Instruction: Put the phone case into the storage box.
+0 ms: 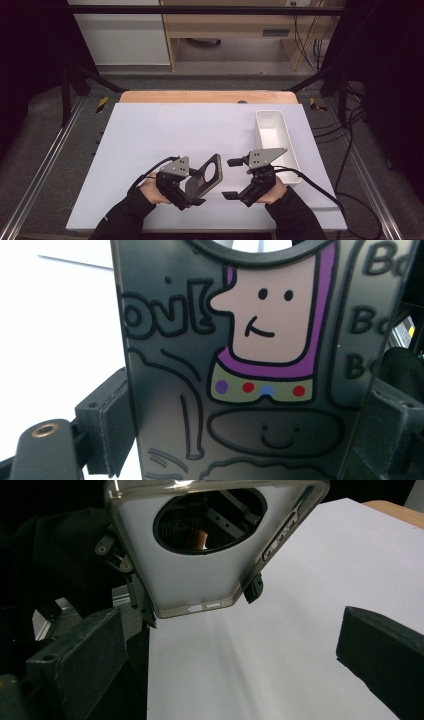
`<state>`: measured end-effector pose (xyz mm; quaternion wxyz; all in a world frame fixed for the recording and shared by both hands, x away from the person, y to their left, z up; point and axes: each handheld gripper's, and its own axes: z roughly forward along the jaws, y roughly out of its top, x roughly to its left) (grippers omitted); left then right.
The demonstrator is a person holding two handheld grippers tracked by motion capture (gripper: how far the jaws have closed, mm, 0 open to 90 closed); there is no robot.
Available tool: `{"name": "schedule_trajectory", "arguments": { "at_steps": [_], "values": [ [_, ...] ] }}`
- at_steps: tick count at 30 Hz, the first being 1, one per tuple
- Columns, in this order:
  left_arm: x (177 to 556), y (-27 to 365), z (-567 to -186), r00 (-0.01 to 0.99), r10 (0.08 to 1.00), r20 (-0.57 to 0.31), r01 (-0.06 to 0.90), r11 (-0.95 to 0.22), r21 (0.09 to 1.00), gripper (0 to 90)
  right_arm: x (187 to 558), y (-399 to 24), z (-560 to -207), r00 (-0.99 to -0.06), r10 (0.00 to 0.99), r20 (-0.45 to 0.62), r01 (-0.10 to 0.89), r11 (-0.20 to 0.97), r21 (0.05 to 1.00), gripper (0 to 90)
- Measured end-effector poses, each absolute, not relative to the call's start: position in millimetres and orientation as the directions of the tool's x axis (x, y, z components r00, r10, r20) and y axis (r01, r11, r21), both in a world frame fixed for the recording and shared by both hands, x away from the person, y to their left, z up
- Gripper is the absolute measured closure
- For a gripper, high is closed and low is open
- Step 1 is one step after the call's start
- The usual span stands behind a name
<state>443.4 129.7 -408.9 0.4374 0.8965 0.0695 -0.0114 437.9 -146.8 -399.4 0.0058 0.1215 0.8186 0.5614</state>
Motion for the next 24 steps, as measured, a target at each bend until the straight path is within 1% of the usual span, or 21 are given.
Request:
{"name": "schedule_trajectory", "arguments": {
  "at_steps": [8, 24],
  "values": [
    [444.0, 119.1, -406.4, 0.994, 0.077, -0.078, 0.11, -0.615, 0.781, 11.8, 436.8, -145.3, -401.1, -0.974, 0.19, 0.125, 0.187, 0.352, 0.917, 0.0],
    [445.2, 101.2, -409.0, 0.996, 0.036, -0.086, 0.088, -0.643, 0.761, 11.9, 435.4, -143.3, -403.0, -0.978, 0.164, 0.125, 0.179, 0.368, 0.913, 0.0]
  ]
}}
